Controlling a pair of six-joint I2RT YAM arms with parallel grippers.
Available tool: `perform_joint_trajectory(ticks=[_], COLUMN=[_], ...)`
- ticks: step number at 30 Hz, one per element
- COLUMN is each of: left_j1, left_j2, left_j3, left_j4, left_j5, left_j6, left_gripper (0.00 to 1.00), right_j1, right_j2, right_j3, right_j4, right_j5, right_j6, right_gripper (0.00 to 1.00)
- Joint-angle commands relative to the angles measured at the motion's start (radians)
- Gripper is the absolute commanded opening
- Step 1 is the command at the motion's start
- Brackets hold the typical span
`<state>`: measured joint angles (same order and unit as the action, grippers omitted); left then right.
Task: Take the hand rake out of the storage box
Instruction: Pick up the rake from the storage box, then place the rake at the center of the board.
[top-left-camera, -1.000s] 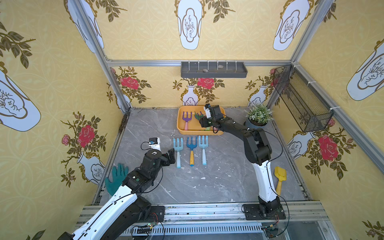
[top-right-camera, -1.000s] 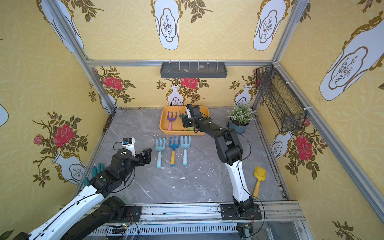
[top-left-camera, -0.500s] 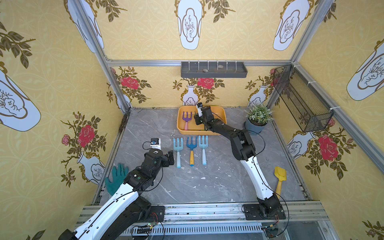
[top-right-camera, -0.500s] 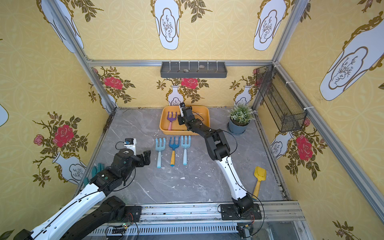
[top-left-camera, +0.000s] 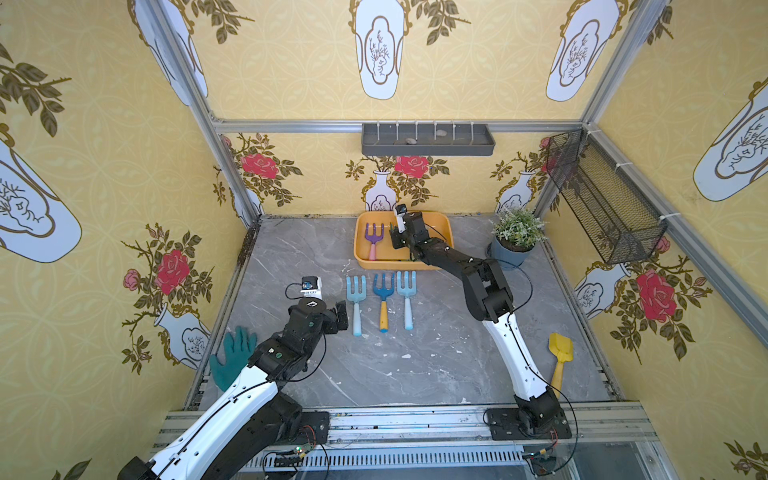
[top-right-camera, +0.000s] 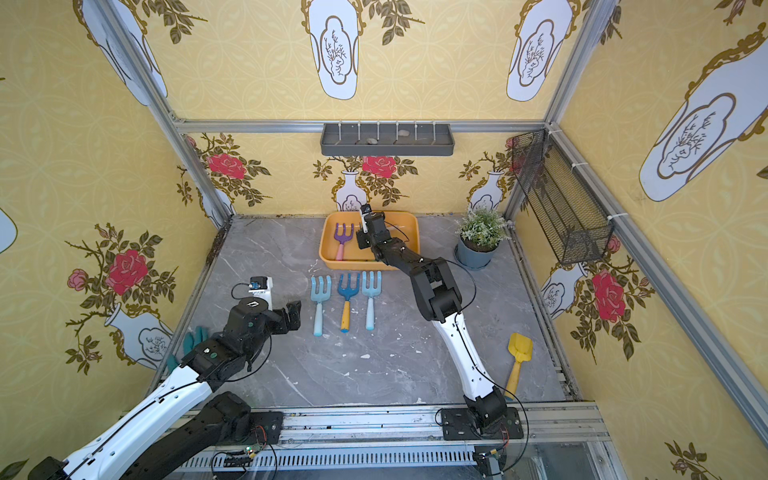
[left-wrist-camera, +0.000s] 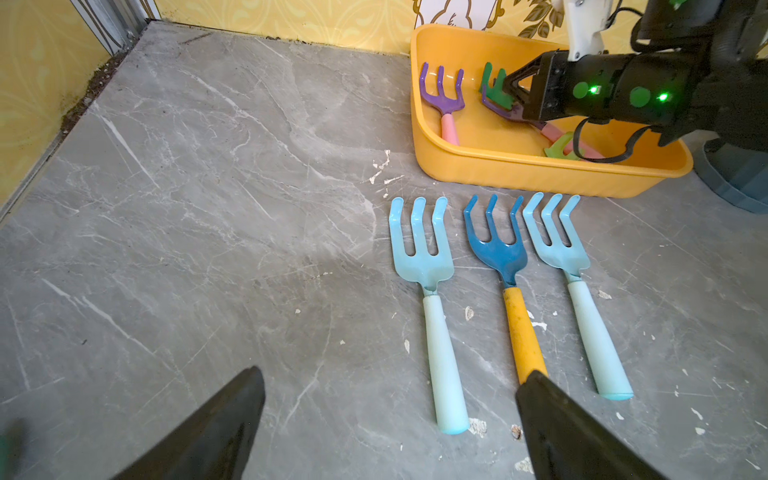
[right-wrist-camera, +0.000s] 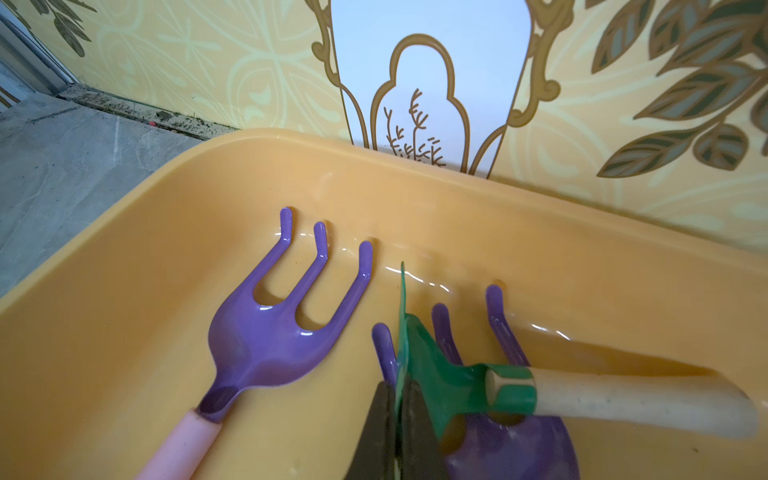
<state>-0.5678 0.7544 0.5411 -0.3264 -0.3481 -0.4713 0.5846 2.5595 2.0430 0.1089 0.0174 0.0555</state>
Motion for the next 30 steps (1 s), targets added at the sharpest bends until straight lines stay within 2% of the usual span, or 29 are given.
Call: perform_joint_trajectory(ticks=[1, 11, 14, 16, 20, 23, 27, 30], left_j1=[0.002, 0.005, 0.005, 0.005, 0.005, 0.006, 0.008, 0.009], left_j2=[0.003, 0.01, 0.008, 0.006, 0.0, -0.007, -0.015, -0.017], left_j3=[-0.01, -0.013, -0.013, -0.014, -0.015, -0.017, -0.018, -0.023], left_j4=[0.013, 0.016, 0.015, 0.014, 0.013, 0.01, 0.014, 0.022], left_j5=[-0.014, -0.014, -0.014, -0.015, -0.011, -0.007, 0.012, 0.032], left_j6=[0.004, 0.001, -0.001, -0.002, -0.004, -0.007, -0.009, -0.008], left_gripper=[1.0, 1.0, 1.0, 1.0, 1.0, 1.0, 1.0, 1.0], right_j1=[0.001, 0.025, 0.054, 0.093, 0.164, 0.187, 0.242, 0.276], right_j2=[-0.053, -0.213, -0.276, -0.343, -0.533, -0.689, -0.844, -0.931], right_j3=[-0.051, -0.184, -0.182, -0.203, -0.35, -0.503, -0.697, -0.838], right_j4=[0.068, 0.088, 0.005, -0.063, -0.201, -0.34, -0.489, -0.558], right_j5=[-0.006, 0.044, 0.141, 0.267, 0.517, 0.58, 0.667, 0.658], right_j6=[0.006, 0.0, 0.011, 0.036, 0.2, 0.37, 0.528, 0.637], right_gripper=[0.0, 0.0, 0.0, 0.0, 0.0, 0.0, 0.0, 0.0])
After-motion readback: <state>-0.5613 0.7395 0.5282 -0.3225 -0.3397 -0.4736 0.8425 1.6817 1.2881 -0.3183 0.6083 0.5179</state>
